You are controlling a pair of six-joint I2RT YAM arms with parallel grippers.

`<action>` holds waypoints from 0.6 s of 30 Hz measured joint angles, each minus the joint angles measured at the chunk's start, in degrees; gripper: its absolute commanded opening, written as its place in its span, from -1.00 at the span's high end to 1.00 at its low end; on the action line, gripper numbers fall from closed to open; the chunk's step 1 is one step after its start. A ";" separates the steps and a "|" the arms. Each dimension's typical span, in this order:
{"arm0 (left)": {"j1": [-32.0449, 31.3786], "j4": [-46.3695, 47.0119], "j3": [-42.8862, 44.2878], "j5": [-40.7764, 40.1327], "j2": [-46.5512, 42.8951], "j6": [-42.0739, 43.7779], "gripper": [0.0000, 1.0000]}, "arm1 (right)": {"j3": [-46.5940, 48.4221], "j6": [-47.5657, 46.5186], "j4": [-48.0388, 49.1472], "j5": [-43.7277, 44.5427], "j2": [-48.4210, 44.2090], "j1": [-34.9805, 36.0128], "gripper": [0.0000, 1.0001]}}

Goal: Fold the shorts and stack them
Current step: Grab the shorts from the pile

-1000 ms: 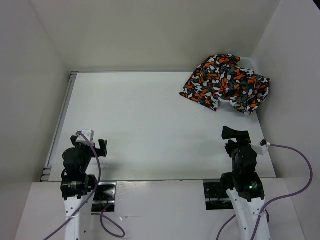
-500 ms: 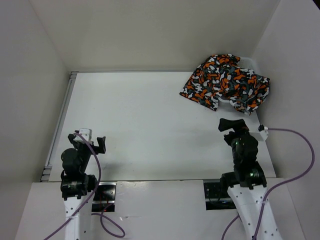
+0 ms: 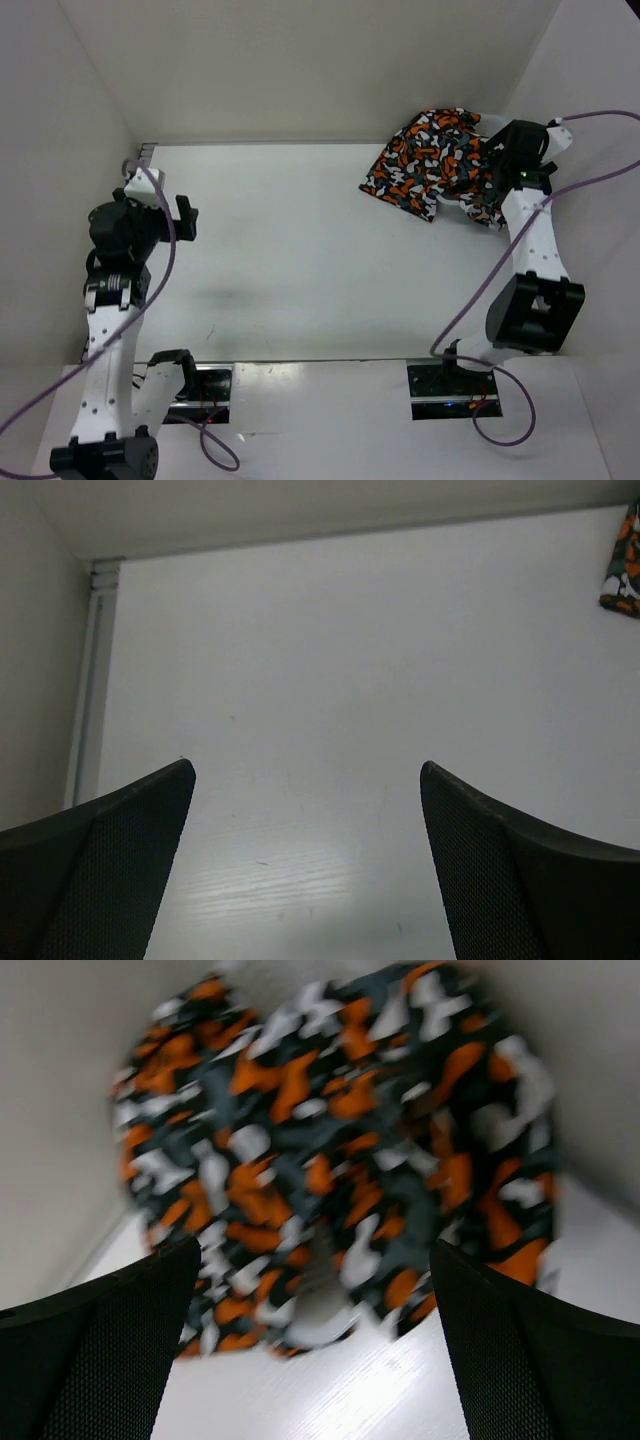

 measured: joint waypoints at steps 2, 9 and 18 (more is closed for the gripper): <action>-0.44 -2.71 2.38 1.14 4.81 0.00 -1.00 | 3.93 -2.21 -1.20 1.53 5.20 -3.67 -1.00; -4.72 -11.72 2.71 1.60 11.72 0.02 -1.00 | 7.45 -7.41 -4.17 6.84 14.29 -5.11 -1.00; -6.05 -13.92 2.71 4.35 13.62 0.00 -1.00 | 7.26 -10.62 -4.90 9.73 21.81 -6.16 -0.13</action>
